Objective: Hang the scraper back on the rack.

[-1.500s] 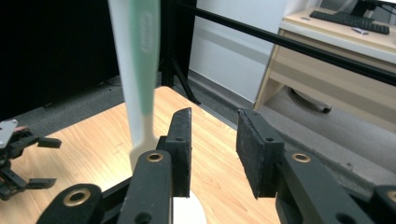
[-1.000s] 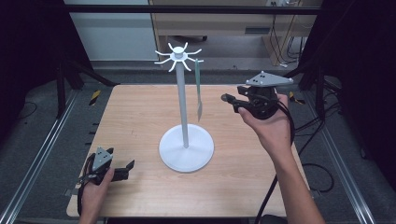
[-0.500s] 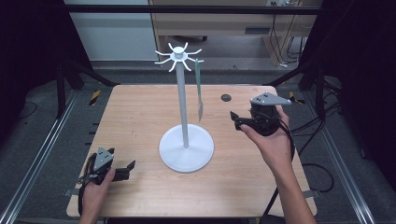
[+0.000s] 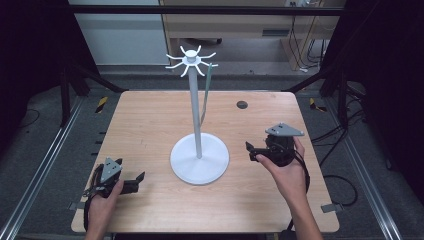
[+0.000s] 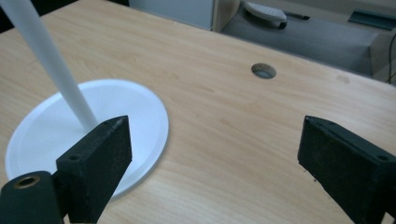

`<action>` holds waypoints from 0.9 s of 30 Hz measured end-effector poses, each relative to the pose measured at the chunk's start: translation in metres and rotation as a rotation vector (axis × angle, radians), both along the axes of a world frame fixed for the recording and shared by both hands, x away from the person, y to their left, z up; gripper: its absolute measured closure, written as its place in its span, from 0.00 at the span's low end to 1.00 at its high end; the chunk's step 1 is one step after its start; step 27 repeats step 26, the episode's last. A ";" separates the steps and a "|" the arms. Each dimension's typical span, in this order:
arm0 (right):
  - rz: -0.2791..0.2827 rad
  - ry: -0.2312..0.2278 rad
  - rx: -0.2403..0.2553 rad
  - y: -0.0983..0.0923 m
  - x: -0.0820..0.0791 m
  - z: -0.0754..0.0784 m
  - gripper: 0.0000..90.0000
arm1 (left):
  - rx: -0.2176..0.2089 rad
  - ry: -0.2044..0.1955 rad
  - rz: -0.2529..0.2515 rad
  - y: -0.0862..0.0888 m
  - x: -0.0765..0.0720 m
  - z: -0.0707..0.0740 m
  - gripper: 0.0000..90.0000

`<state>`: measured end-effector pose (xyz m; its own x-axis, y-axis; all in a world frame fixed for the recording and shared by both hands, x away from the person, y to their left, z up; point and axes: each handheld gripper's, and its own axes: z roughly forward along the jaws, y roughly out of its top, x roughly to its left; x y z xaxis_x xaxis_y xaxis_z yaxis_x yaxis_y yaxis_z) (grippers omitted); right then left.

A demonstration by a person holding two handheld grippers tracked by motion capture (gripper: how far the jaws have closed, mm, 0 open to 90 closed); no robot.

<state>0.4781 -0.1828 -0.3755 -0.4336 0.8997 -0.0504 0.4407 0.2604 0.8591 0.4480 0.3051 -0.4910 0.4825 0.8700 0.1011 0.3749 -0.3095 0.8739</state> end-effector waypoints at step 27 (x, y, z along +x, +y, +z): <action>-0.095 0.071 0.048 -0.010 -0.015 -0.101 0.10 | 0.011 0.022 -0.007 -0.003 0.003 -0.003 0.03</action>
